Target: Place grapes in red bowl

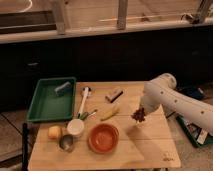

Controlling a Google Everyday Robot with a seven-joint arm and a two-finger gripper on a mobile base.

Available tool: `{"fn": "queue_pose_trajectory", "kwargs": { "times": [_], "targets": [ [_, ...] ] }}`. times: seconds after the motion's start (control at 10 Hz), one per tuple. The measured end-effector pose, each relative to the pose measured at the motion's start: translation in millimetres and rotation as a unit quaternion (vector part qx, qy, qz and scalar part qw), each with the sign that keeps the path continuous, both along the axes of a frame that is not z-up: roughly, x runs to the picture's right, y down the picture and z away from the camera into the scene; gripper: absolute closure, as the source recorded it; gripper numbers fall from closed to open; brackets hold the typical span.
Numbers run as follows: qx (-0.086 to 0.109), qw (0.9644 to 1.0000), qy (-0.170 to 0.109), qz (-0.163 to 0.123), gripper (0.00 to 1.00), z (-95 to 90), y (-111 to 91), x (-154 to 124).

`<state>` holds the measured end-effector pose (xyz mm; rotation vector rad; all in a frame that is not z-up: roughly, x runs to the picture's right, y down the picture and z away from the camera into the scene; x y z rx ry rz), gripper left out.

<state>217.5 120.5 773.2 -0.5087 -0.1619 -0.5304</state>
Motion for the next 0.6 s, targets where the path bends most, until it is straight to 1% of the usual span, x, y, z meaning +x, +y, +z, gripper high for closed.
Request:
{"fn": "queue_pose_trajectory", "kwargs": {
  "times": [0.4,0.6],
  "targets": [
    [0.004,0.9994,-0.014,-0.030,1.00,-13.6,-9.7,-17.5],
    [0.008,0.9986,-0.022,-0.047,1.00,-20.0,-16.0,-32.4]
  ]
}}
